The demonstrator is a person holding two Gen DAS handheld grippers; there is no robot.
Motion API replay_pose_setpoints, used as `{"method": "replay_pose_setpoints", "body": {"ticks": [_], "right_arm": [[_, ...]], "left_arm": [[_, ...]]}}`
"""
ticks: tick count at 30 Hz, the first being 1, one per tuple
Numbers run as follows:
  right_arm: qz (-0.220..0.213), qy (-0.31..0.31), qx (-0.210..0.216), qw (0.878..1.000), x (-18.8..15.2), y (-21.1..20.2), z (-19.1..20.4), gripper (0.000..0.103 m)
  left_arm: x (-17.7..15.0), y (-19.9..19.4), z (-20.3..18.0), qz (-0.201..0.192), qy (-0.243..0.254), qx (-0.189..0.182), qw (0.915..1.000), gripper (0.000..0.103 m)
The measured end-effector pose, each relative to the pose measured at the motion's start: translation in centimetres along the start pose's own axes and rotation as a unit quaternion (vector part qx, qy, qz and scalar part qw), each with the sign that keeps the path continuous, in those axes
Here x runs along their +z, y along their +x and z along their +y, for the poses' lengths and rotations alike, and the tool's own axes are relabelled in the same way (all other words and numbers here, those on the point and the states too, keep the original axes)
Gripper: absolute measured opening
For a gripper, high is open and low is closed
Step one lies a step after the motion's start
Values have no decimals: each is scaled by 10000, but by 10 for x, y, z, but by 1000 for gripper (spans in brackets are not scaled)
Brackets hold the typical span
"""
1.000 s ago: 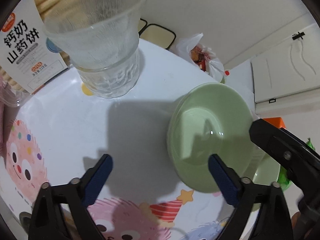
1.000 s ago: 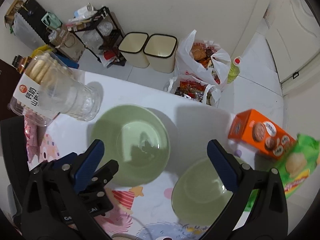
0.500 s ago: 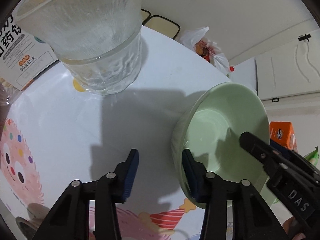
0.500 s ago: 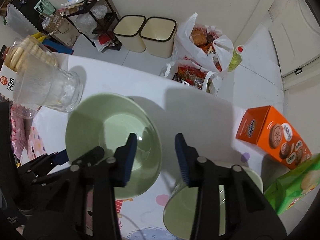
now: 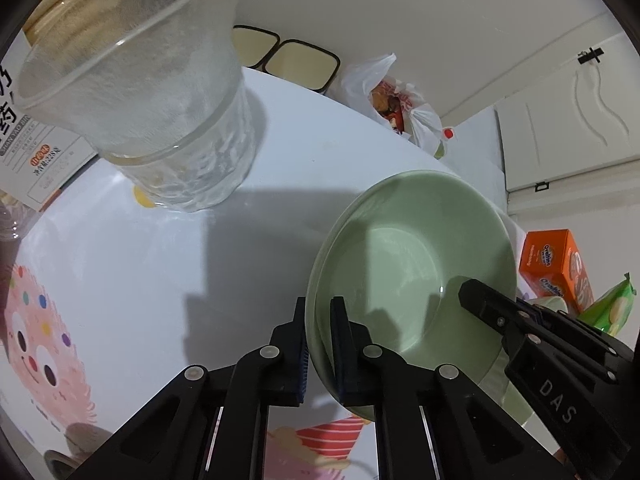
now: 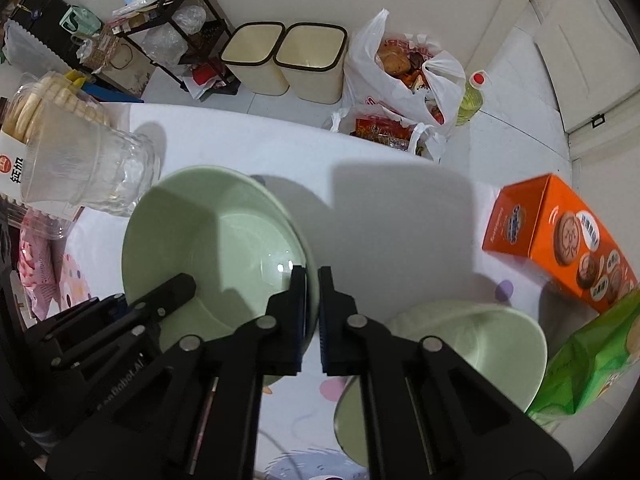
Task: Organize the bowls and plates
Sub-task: 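Grip the pale green bowl rim with the left tool while the right tool grips it, then carry the pale green bowl with both tools over the cream bowl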
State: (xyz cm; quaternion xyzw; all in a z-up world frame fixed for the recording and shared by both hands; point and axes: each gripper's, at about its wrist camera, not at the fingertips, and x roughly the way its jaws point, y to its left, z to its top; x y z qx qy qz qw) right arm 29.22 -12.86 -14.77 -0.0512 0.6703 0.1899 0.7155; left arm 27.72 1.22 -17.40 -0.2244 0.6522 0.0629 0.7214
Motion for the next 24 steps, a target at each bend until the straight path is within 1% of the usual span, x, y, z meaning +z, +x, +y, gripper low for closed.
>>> {"method": "replay_pose_setpoints", "body": {"ticks": [6,12,16,24], "right_arm": [[-68,136,99,9998,-13,-6,7,7],[-330,418,93,9985,-41,-32,15,7],[-465,614,126,9970,-62,-54,16,7],[-682,844,147,9940,-125,-94,24,8]], "left_arm": [[-17,-18,10,-43,168,14,9998,8],[-39,-48,5,-254,528,107,9982,8],[-57,-68,2,-303,641,-7,9975,8],[-119,-111,-2,-454,1052,38,9934,8]]}}
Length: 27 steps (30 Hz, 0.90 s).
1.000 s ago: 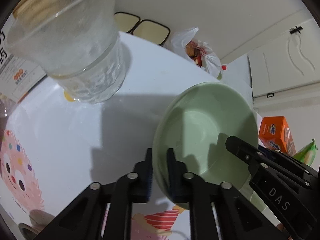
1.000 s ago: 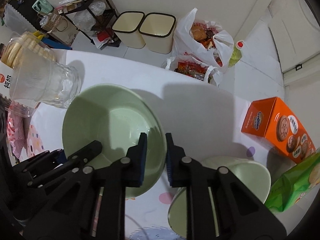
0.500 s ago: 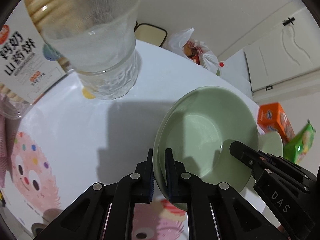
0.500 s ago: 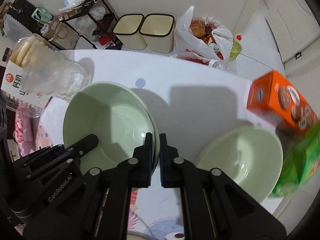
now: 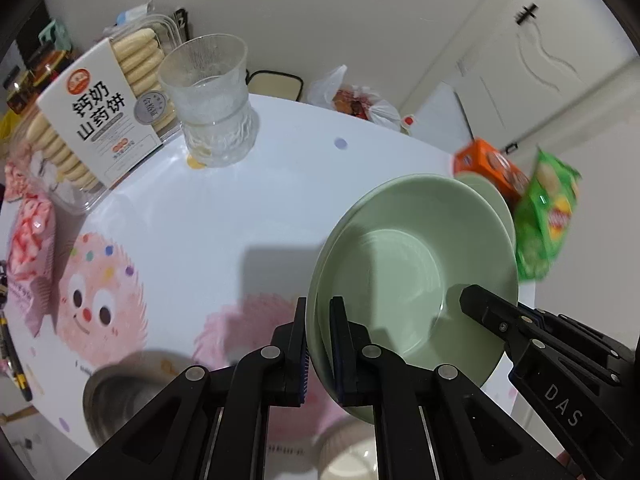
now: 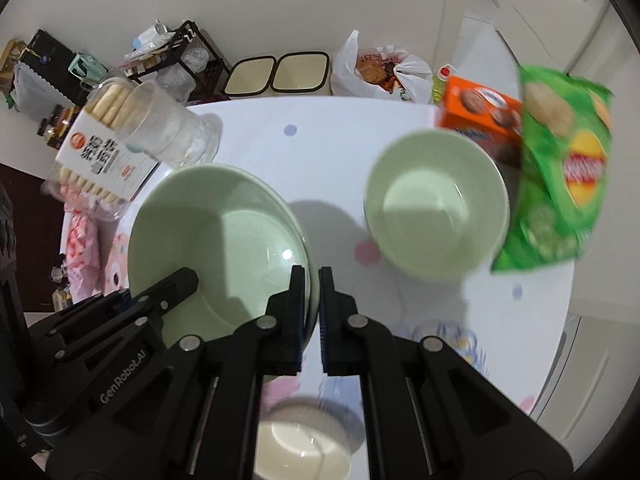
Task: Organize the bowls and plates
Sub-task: 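Carry the pale green bowl with both tools over the cream bowl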
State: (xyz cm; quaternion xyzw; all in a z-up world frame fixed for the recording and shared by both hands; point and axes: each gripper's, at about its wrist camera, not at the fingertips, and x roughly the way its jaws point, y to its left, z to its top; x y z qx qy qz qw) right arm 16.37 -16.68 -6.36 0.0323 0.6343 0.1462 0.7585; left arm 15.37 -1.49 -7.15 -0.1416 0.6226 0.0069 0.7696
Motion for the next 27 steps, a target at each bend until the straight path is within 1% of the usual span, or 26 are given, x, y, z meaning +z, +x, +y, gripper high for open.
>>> {"method": "replay_pose_setpoints", "body": {"ticks": [3,7,10,16,20,27], "right_arm": [[-40,60,22,10000,-26,-13,-1,8],[-24,111,29,9999,-60,-25,-3,8],[-56,195,88,9998,-83,-33,-8,8],[-4,254,108,9996,-126,-38,-10,9],[48,241,85,9997,-146,-37,-11,10],[116,227,-53,9997,-170,-23,-12,10]], "left_arm": [[-26,-13,-4,16,107,2,9999,8],[-56,-23,-14,-31,266,64,9996,8],[-77,-26,-16,12,320,57,9995,8],[-114,-36,-21,48,466,86,9989,8],[-132,-31,-21,113,531,103,9985,8],[-153,-13,-17,223,623,202,9976,8]]}}
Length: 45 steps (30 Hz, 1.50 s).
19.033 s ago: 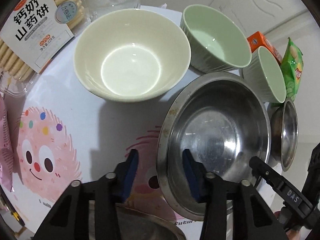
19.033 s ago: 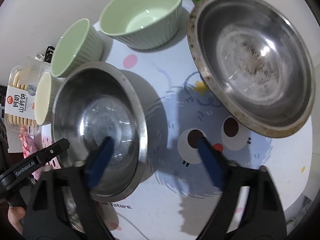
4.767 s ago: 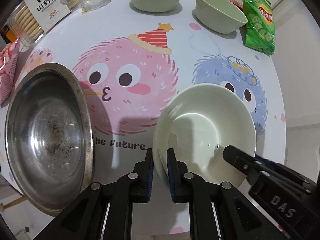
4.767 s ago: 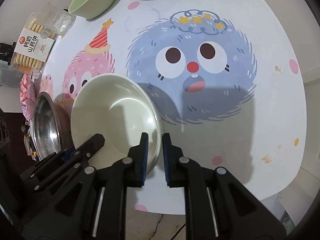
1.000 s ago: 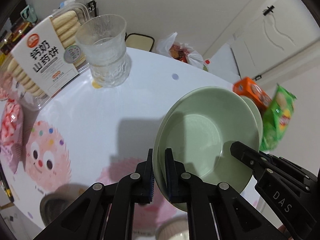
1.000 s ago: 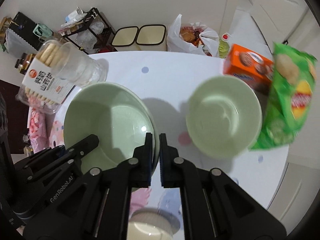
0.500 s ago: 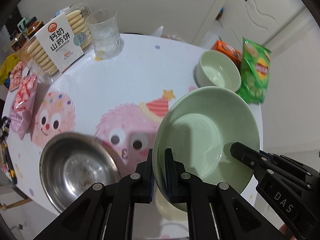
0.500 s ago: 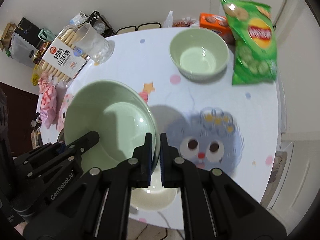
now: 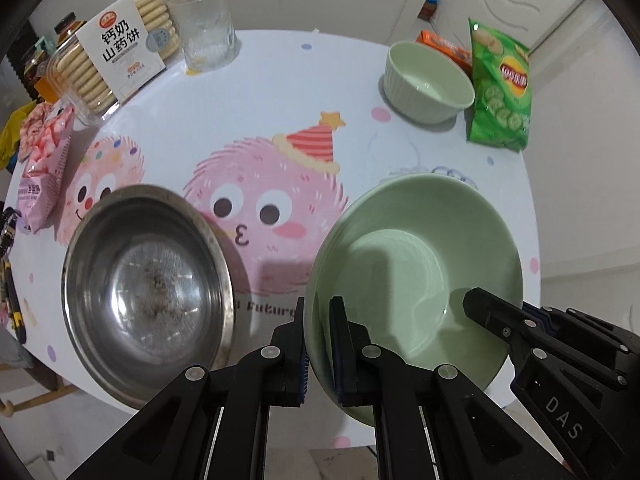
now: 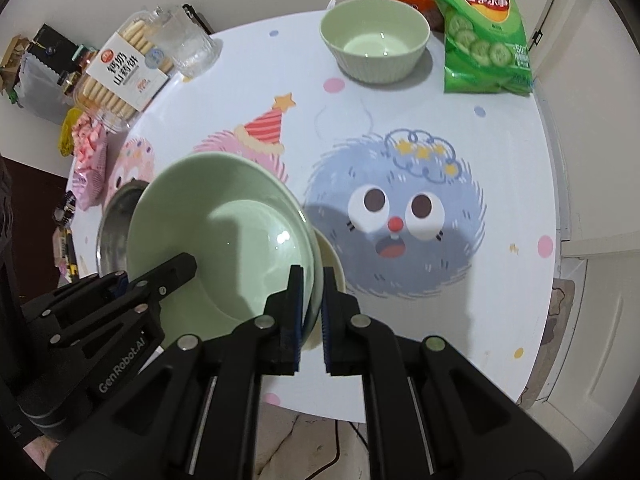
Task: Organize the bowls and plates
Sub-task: 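Carry the pale green bowl with both tools over the cream bowl, then lower the green bowl into the cream bowl and open both tools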
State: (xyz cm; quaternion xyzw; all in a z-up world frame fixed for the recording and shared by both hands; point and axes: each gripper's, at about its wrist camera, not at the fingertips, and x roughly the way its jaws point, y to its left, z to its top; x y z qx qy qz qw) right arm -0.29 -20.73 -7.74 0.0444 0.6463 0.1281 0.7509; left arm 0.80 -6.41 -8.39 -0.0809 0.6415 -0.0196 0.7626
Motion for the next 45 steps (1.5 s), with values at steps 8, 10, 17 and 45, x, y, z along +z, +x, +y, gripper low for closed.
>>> {"method": "replay_pose_setpoints", "body": {"ticks": [8,10,17,45], "right_arm": [[29,-129,-219,9997,-14,13,1,10],[71,-109,-220,9997,-16,17,0,10],[82,-239,-412,9988,-19,23,3,10],[42,-294,-547,9981,-21,30,4,12]], "left_arm": [[-14,15,-1,105,129,73,9998,9],[-15,19,-3,126,169,107,9997,9],[-16,24,-6,114,326,205,9992,9],[-14,29,-4,123,591,222,9979,16]]}}
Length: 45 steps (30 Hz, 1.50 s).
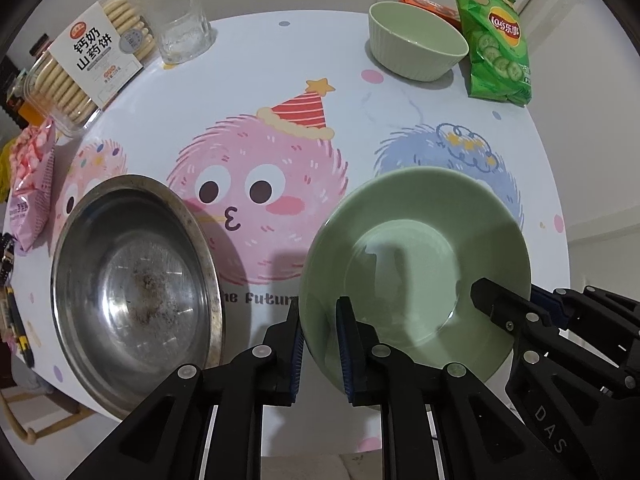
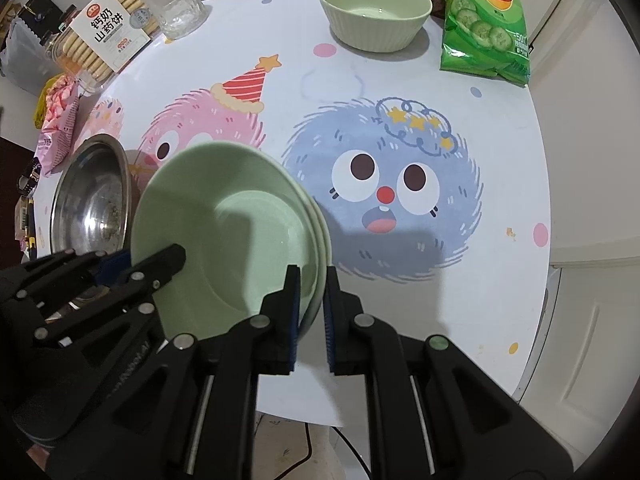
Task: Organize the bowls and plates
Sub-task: 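Lower the green bowl into the cream bowl and open both tools, then grip the second green bowl by the chip bag with the left tool while the right tool grips it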
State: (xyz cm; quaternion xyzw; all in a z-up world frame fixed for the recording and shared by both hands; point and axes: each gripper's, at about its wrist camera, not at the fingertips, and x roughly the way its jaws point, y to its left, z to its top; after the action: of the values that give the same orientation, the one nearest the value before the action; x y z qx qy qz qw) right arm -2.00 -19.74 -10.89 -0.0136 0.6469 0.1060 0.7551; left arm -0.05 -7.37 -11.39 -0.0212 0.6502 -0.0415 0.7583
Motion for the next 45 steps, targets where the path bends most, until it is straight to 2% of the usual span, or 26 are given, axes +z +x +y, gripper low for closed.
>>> {"method": "replay_pose_setpoints", "body": {"ticks": [4,7,9,11,13,15,17,19,20,21,23,29,31,32,42,45], "right_arm": [[4,15,-3,10000,0,0,1,12],[46,25,10,10000,0,0,1,12],[49,50,26,10000,0,1,0,12],[54,80,60,9999,-2,1,-1,13],[71,105,81,9999,-3,2,-2,16],[59,181,124,9997,-6,1,-5,31],[35,305,192,9993,-7,-3,-10,41],[-20,401,299,9987,-9,-8,-15,46],[-61,449,329,9984,-10,-11,-19,55],[-103,514,361,9980,-11,-13,-23,70],[-174,692,410,9966,-10,-18,-33,82],[-238,1500,814,9850,3,-22,-76,82],[-237,1741,937,9800,8,-21,-88,82],[-269,1880,979,9769,12,-21,-94,82],[-494,2358,1143,9638,76,-21,-117,102],[-491,2625,1161,9567,98,-13,-127,102]], "left_arm": [[-1,1,3,31,-85,-15,10000,19],[-1,-1,7,28,-160,-122,9998,30],[-1,-1,7,34,-194,-219,9996,51],[-2,-4,8,-26,-223,-216,9995,57],[-1,-5,8,-37,-245,-213,9995,59],[0,-7,10,-58,-274,-234,9993,65],[2,-9,13,-99,-326,-282,9990,72],[5,-12,16,-138,-391,-308,9987,75],[6,-13,18,-149,-431,-318,9985,76],[8,-14,20,-159,-478,-334,9982,78],[12,-17,24,-178,-547,-357,9977,80],[36,-23,28,-207,-569,-375,9975,87],[48,-21,27,-160,-537,-453,9974,94],[54,-20,26,-136,-514,-475,9975,102],[135,-13,8,-84,-270,-533,9982,103],[162,-3,1,-6,-155,-514,9986,103]]}}
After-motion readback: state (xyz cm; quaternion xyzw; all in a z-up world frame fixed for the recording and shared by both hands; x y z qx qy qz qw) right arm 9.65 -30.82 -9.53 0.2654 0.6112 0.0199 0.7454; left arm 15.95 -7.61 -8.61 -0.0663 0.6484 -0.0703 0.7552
